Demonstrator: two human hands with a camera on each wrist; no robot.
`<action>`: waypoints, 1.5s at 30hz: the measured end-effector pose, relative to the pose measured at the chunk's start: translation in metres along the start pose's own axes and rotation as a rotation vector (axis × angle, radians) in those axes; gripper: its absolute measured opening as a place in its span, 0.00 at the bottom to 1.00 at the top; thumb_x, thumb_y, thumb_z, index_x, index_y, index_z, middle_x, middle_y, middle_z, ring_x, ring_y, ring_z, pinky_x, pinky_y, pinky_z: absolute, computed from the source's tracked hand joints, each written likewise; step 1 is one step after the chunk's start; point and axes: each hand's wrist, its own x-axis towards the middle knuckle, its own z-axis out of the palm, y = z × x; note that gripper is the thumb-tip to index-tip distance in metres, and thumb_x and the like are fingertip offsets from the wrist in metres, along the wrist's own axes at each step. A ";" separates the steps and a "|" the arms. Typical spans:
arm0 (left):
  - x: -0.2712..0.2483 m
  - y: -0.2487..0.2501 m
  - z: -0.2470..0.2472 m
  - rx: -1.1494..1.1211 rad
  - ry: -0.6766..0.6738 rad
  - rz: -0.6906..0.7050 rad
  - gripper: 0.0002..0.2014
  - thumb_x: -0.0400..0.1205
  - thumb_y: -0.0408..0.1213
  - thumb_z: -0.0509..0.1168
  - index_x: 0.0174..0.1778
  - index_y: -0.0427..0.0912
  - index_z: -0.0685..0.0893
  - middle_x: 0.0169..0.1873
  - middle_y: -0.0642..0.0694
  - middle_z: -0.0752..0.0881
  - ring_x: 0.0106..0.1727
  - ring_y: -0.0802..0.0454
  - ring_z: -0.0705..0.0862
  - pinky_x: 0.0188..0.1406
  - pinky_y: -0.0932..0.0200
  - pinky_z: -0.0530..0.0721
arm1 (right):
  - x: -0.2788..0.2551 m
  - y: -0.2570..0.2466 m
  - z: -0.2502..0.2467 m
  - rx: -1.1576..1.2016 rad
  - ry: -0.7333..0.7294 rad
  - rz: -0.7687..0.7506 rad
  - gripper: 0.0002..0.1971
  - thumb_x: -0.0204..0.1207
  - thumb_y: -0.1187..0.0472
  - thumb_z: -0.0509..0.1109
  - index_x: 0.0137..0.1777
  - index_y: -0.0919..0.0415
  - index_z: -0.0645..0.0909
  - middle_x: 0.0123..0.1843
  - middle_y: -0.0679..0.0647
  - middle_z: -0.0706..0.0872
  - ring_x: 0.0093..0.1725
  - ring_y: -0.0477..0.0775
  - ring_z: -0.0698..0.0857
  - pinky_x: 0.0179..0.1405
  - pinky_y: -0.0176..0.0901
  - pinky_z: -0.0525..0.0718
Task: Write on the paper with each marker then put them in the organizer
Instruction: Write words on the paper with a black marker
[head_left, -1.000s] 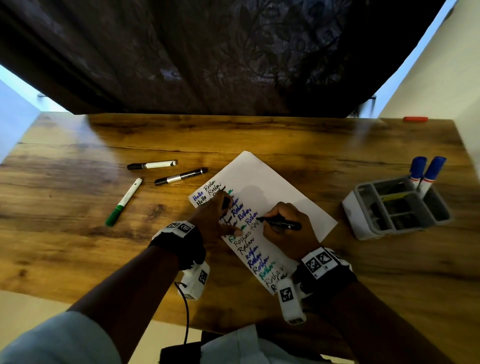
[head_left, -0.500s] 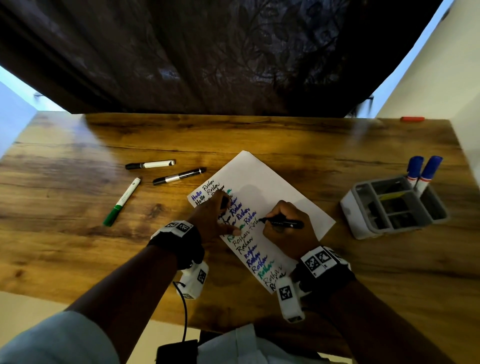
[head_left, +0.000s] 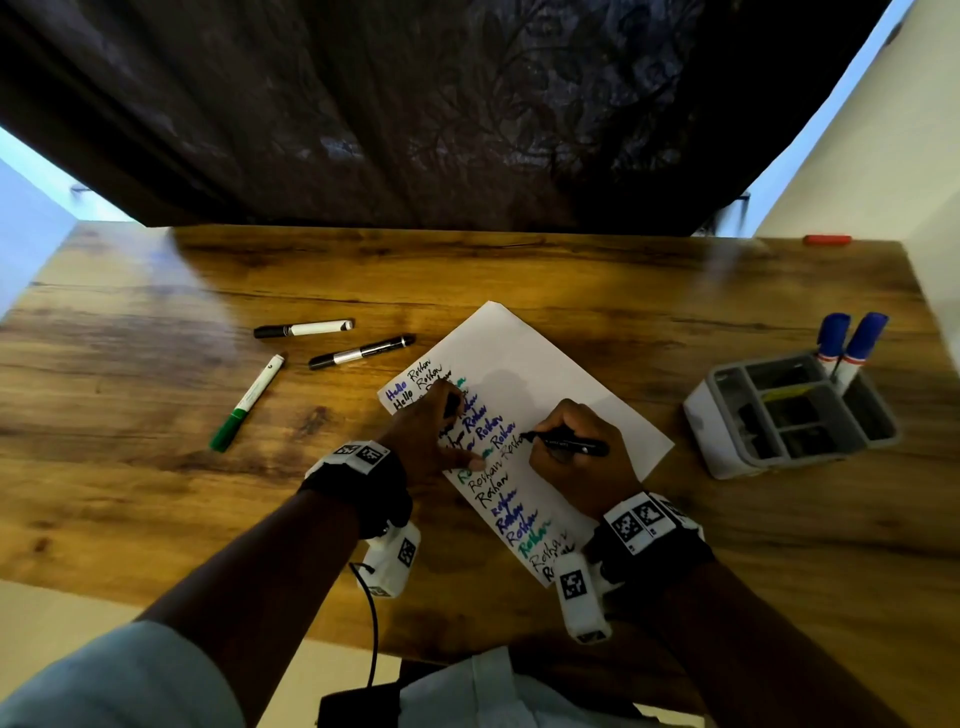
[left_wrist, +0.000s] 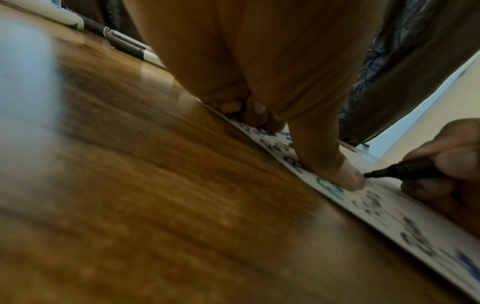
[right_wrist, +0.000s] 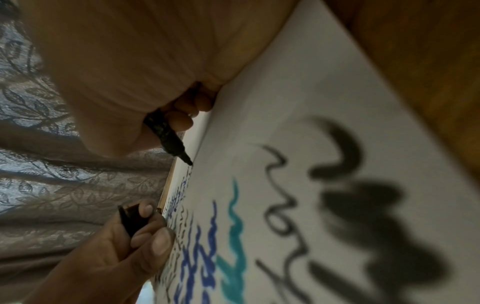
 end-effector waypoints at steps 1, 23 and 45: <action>0.000 0.000 0.000 0.001 -0.001 0.004 0.40 0.64 0.51 0.83 0.65 0.47 0.67 0.63 0.47 0.81 0.64 0.48 0.80 0.58 0.50 0.86 | -0.001 0.001 0.000 -0.008 -0.004 -0.002 0.11 0.65 0.54 0.74 0.44 0.57 0.79 0.41 0.57 0.85 0.39 0.54 0.85 0.37 0.41 0.80; -0.005 -0.004 -0.007 -0.080 -0.054 0.066 0.39 0.63 0.53 0.83 0.63 0.51 0.67 0.58 0.54 0.80 0.61 0.53 0.80 0.60 0.46 0.86 | 0.004 -0.014 -0.004 0.015 0.158 0.069 0.08 0.74 0.55 0.72 0.46 0.59 0.81 0.37 0.44 0.85 0.38 0.38 0.85 0.40 0.25 0.80; -0.033 -0.004 -0.069 -0.450 -0.062 0.533 0.08 0.89 0.42 0.57 0.53 0.50 0.81 0.49 0.57 0.85 0.48 0.67 0.83 0.44 0.77 0.78 | 0.007 -0.176 0.016 -0.150 0.282 0.063 0.03 0.79 0.57 0.73 0.43 0.52 0.86 0.39 0.41 0.90 0.43 0.40 0.88 0.43 0.23 0.78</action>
